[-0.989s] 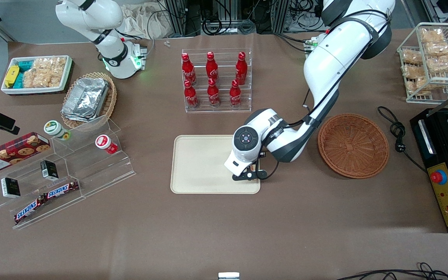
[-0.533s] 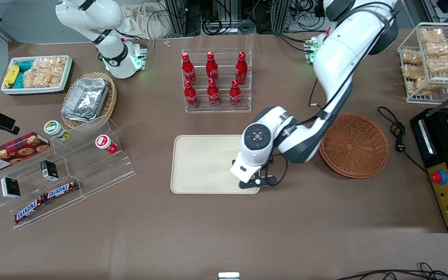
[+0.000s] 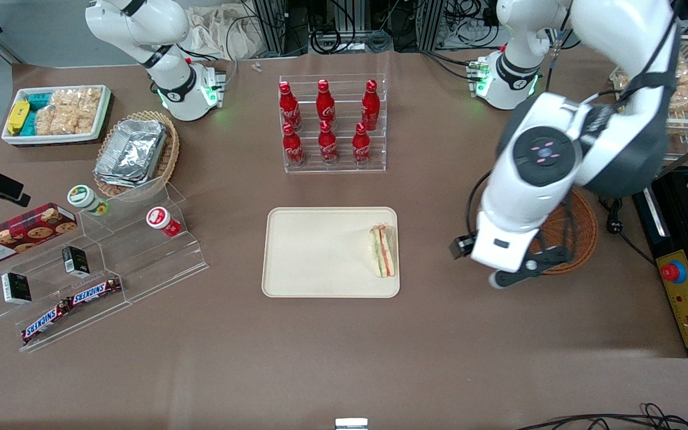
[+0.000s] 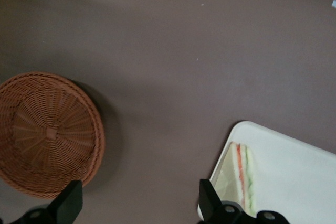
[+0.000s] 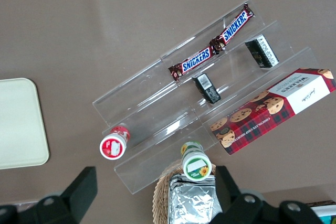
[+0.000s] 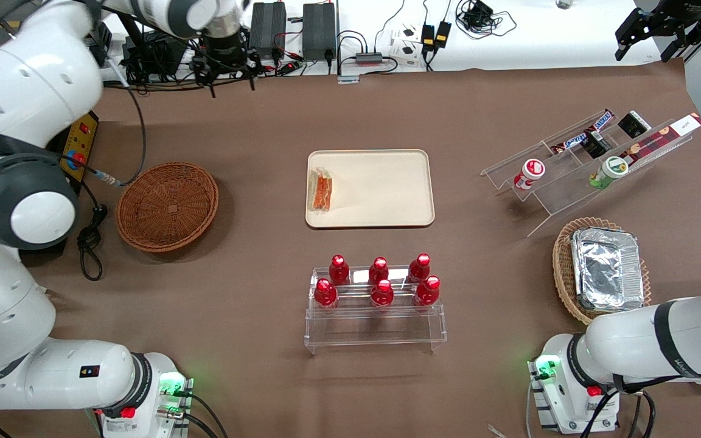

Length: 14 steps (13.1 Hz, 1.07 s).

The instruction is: Place sandwich from basket to tray

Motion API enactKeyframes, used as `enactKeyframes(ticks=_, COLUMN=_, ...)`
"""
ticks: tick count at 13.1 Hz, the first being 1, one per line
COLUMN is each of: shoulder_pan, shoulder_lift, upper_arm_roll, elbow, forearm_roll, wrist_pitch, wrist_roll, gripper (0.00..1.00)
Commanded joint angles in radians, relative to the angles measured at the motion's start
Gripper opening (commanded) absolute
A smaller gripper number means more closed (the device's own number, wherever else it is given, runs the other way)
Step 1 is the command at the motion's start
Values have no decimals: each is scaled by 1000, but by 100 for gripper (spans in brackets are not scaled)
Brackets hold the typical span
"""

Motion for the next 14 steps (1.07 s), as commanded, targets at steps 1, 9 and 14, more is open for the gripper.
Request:
enactKeyframes(ticks=1, shoulder_pan=10, shoulder_lift=-195, upper_arm_roll=140, elbow=-201, forearm_roll=-160, wrist_pitch=17, wrist_roll=194, gripper=100)
enactKeyframes(ticks=9, shoulder_pan=73, shoulder_lift=-396, upper_arm_roll=331, elbow=-389, forearm_roll=-267, wrist_pitch=-132, wrist_roll=777, gripper=100)
enactKeyframes(ticks=14, shoulder_pan=113, shoulder_lift=-261, upper_arm_roll=328, elbow=-216, forearm_roll=-270, wrist_pitch=-135, wrist_roll=849, gripper=100)
